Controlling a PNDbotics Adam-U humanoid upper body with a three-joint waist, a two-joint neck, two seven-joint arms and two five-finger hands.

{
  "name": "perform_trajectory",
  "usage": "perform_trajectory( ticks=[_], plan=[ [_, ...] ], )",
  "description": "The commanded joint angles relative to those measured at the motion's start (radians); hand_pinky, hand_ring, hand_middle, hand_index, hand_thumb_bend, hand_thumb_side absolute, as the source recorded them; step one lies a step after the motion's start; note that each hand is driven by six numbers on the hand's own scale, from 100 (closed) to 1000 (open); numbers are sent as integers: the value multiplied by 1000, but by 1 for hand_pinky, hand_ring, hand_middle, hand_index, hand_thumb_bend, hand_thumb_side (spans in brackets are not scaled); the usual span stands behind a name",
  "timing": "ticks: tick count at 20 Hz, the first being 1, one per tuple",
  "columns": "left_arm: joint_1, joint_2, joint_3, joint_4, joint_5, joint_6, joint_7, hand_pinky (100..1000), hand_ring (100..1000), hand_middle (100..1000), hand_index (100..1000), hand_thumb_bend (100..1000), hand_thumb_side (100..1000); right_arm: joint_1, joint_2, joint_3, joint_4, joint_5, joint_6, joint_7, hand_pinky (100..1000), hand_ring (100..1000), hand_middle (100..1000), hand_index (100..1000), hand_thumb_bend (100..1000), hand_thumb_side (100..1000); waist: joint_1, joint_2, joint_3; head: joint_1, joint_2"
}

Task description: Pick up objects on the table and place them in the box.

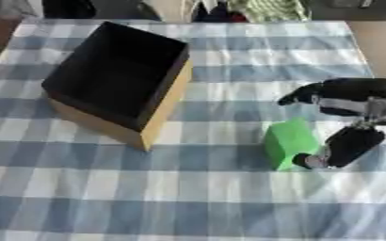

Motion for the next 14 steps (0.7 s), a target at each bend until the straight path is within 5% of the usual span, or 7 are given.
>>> perform_trajectory(
  ticks=[1,7,14],
  plan=[
    [-13,15,0,-14,1,-1,-6,625,692,569,722,190,372,-18,-13,0,-12,46,-6,11,1000,1000,918,1000,418,389,1,-13,4,-4,-9],
    [-14,12,-2,-14,4,-2,-7,625,692,569,722,193,378,-27,-8,8,-12,84,-3,34,1000,1000,898,998,439,358,2,-3,8,-4,-11],
    [-13,12,0,-14,4,-3,-8,625,688,567,720,190,377,-17,-19,6,-12,101,-8,82,1000,1000,892,1000,501,221,2,3,15,-5,-13]
  ],
)
